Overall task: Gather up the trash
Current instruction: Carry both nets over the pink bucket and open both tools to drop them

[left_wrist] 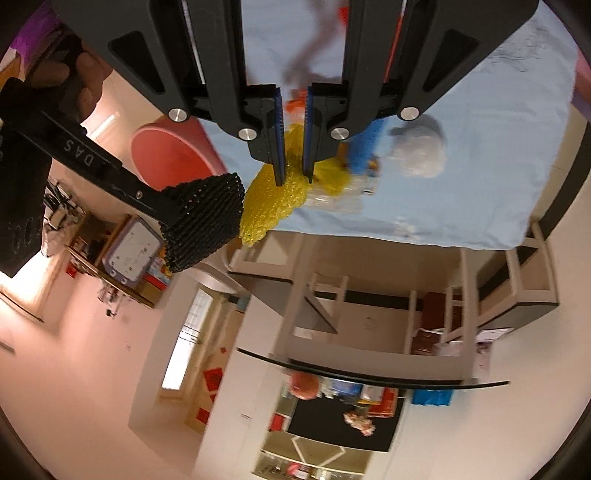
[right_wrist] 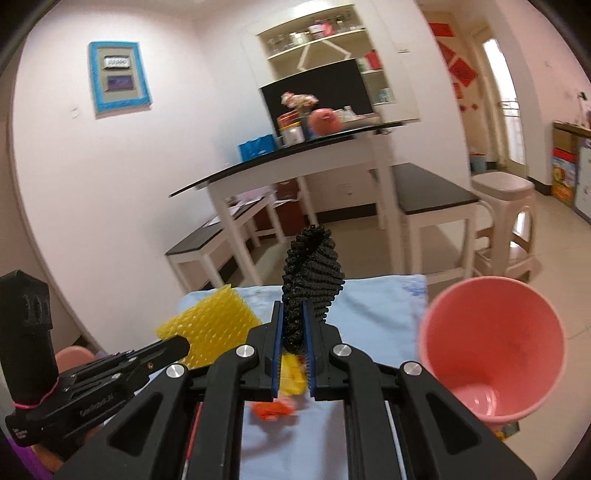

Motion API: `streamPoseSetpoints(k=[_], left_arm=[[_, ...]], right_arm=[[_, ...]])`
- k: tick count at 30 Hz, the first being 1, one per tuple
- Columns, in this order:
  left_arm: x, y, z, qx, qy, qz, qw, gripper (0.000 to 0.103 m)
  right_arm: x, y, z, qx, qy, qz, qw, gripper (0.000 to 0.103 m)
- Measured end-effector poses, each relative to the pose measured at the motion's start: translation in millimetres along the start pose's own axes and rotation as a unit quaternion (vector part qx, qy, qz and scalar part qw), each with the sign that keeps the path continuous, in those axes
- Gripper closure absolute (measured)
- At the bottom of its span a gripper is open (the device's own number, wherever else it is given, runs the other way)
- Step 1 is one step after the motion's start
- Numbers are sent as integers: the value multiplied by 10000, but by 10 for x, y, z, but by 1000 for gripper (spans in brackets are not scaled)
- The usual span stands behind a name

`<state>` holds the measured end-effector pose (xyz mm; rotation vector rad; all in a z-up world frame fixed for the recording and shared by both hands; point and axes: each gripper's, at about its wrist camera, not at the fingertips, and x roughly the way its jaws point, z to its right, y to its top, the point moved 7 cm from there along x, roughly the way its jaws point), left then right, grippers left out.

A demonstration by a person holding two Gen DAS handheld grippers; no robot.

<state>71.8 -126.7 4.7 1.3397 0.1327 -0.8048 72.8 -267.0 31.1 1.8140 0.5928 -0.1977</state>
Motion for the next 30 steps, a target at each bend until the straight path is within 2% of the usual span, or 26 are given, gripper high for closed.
streamPoseSetpoints(k=[6,16,24,30], left_arm=[[326,-65,432,301,-269,-286,9988,95],[894,-72,1018,755,-587,-620,9935,95],[1357,-232,1460,1068,-838,-1084,9848,95],[1654,-299,1539,1060,-769,-1338,9823,95]], right_arm=[[-171,-52,588,314,-480,84,9983,93],[-319,-271,1524,802,-1198,-19,9896,93],[-265,-463,1900,986,-1451,-237,9842,93],[-156,-544,2094,1066,-1569,-393,9811,93]])
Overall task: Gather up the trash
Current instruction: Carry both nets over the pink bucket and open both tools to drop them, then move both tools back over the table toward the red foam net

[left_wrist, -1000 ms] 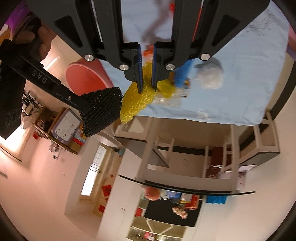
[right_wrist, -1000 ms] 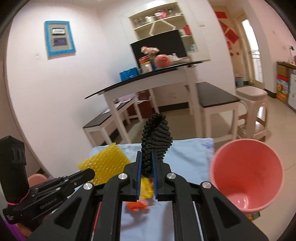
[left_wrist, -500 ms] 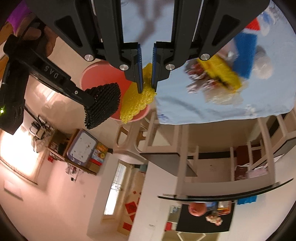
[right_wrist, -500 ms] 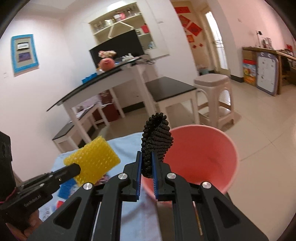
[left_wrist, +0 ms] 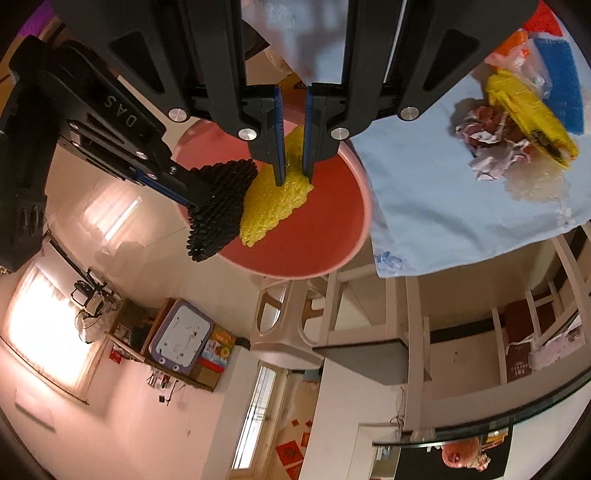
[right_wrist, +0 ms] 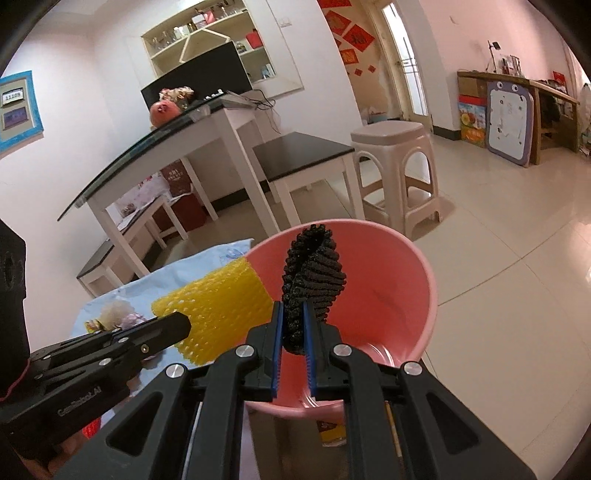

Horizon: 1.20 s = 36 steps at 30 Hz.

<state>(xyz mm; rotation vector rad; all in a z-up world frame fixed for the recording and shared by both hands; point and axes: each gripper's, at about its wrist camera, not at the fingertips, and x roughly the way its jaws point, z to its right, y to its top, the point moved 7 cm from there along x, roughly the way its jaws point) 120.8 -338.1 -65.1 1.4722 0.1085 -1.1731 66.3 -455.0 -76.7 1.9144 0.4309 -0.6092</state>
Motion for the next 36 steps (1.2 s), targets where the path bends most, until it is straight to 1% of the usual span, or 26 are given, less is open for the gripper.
streamPoseSetpoints(k=[5,9,11,12,13,14,15,16,18,27,31,36], left_arm=[[90,5,-16,-16,105,-12,9999,94],[179,9,-33,-94,4,-155,9998,93],[181,5,-32,-150,-28,-199,9997,90],[191,8,-51,-208,-65,-216,9995,86],[188,10,-58,-240,-72,-218,9994,80],[187,16,-68,-270,-77,-213,9994,76],[181,20,-70,-286,-94,-204,9993,69],[177,21,-62,-299,-108,-191,9993,66],[163,37,-64,-307,-159,-178,9992,65],[-52,45,31,-197,-191,14,9996,65],[-171,26,79,-129,-172,114,9997,65],[-413,-12,70,-208,-119,278,9993,65]], right_arm=[[103,-19,49,21,-88,-90,9999,92],[152,-29,51,52,-159,-135,9998,91],[170,-31,63,77,-162,-148,9997,88],[168,-27,71,82,-166,-148,9997,84],[163,-26,81,83,-178,-140,9997,80],[157,-27,95,83,-200,-124,9997,69],[148,-23,98,90,-220,-83,9997,63],[140,-16,98,92,-218,-53,9997,62],[129,-11,99,69,-219,-39,9997,62],[41,4,73,61,-204,25,9998,61],[-75,19,27,32,-163,112,9998,61],[-276,11,-100,-15,-44,229,9997,60]])
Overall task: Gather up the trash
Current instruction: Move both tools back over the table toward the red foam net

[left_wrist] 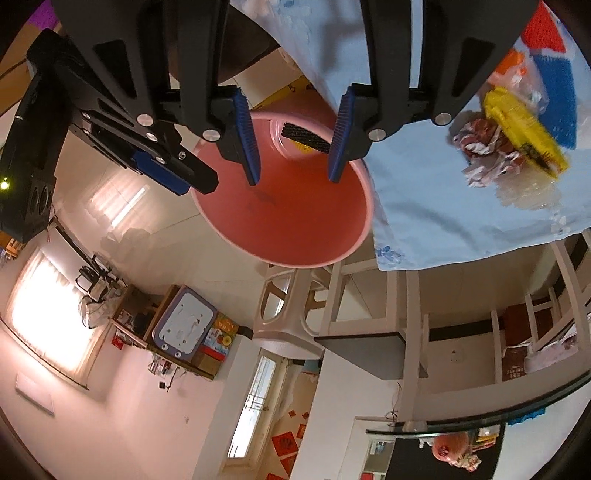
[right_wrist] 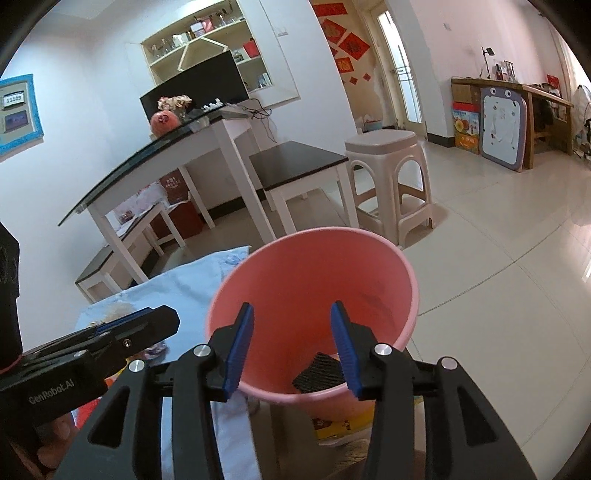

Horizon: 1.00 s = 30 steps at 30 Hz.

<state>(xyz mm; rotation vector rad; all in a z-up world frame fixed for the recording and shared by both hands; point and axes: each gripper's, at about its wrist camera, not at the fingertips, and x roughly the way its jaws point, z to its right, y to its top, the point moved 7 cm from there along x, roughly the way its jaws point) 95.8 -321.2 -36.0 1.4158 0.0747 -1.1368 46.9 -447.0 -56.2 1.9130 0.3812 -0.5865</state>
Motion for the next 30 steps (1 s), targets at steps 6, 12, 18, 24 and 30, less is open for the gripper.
streamPoseSetpoints(k=[6,12,18,24,30], left_arm=[[-401,-46,-61,-81,206,270,9994,65],[-817,-262,-165,-46,427,441,9981,65],[-1173,-536,-373,-79,677,505,9964,65],[-1546,-771,-696,-221,1035,692,9920,65],[-1795,-1069,-1099,-440,1491,744,9850,65]], right_arm=[[-234,-26,-237,-115,180,112,9997,57],[-441,-107,-544,-313,368,168,9987,56],[-606,-295,-880,-473,518,183,9974,55],[-696,-518,-1192,-613,676,81,9958,55],[-732,-761,-1383,-663,833,14,9943,53]])
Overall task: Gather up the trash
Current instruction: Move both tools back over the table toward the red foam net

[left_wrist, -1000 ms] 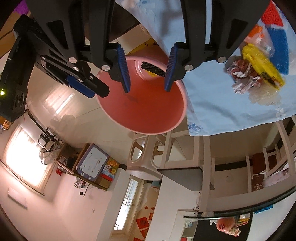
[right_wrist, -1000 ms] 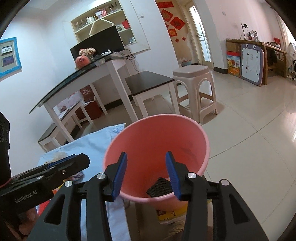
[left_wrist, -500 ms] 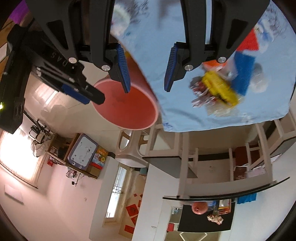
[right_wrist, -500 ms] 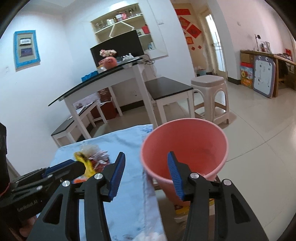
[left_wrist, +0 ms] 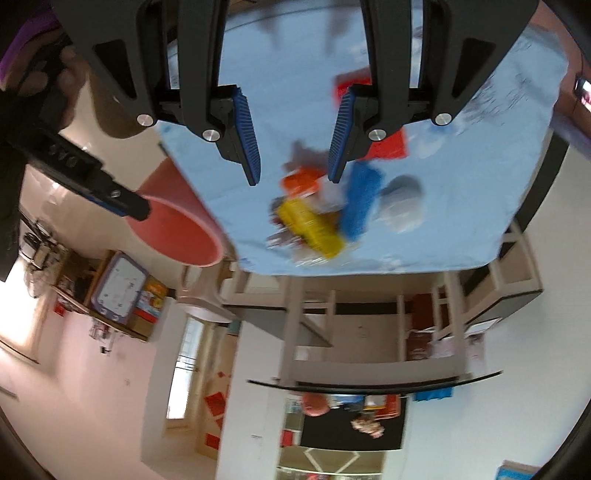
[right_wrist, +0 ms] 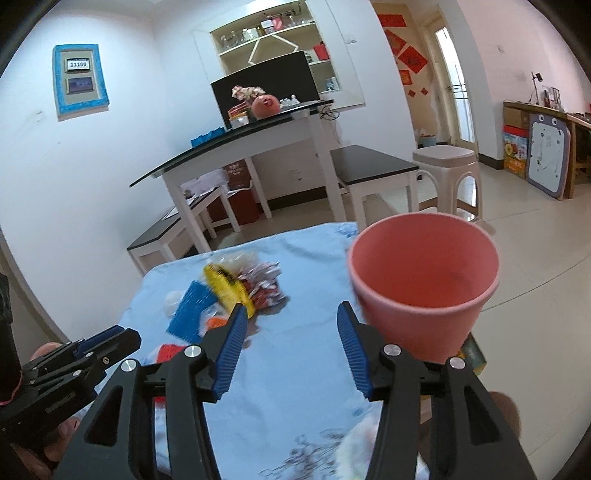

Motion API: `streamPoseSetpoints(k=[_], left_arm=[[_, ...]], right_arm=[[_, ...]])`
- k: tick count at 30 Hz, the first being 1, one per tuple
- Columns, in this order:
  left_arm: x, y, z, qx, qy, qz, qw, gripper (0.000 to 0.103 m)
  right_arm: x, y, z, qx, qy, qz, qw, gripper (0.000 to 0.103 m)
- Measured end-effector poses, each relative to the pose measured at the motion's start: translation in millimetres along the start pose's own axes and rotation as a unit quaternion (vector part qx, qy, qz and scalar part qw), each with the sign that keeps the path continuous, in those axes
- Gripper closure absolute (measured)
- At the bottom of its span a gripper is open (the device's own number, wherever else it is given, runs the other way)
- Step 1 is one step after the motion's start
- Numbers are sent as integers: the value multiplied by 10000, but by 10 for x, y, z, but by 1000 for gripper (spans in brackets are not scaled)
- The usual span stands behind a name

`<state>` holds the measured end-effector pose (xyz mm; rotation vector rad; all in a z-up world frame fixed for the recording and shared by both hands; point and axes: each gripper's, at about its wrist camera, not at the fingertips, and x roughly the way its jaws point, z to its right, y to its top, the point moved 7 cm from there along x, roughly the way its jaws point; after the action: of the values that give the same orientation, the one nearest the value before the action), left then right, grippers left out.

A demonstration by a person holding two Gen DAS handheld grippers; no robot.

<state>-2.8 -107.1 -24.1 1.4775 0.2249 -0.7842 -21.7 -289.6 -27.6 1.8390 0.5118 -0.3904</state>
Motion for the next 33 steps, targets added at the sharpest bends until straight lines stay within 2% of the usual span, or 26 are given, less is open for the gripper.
streamPoseSetpoints(k=[10,16,21,27,30,32,33], left_arm=[[43,-405,-675,-675,487,-424,9956,65],[202,-477,-710,-783,477,-680,9935,65],[452,-559,-716,-818,741,-986,9890,65],[671,-718,-770,-1063,920,-1354,9808,65],[672,-739,-791,-1213,865,-1331,9798,65],[652,-738,-784,-1114,856,-1326,9812,65],[640,-734,-775,-1041,836,-1323,9822,73]], right_arm=[[-24,-253,-163,-34,179,-147,9997,53],[-106,-354,-153,-45,228,-214,9995,53],[-241,-361,-132,-261,221,-129,9993,53],[-485,-409,9,-208,227,-14,9995,52],[-587,-446,39,-171,189,68,9997,50],[-613,-448,44,-49,188,120,9997,49],[-612,-442,38,6,220,120,9997,49]])
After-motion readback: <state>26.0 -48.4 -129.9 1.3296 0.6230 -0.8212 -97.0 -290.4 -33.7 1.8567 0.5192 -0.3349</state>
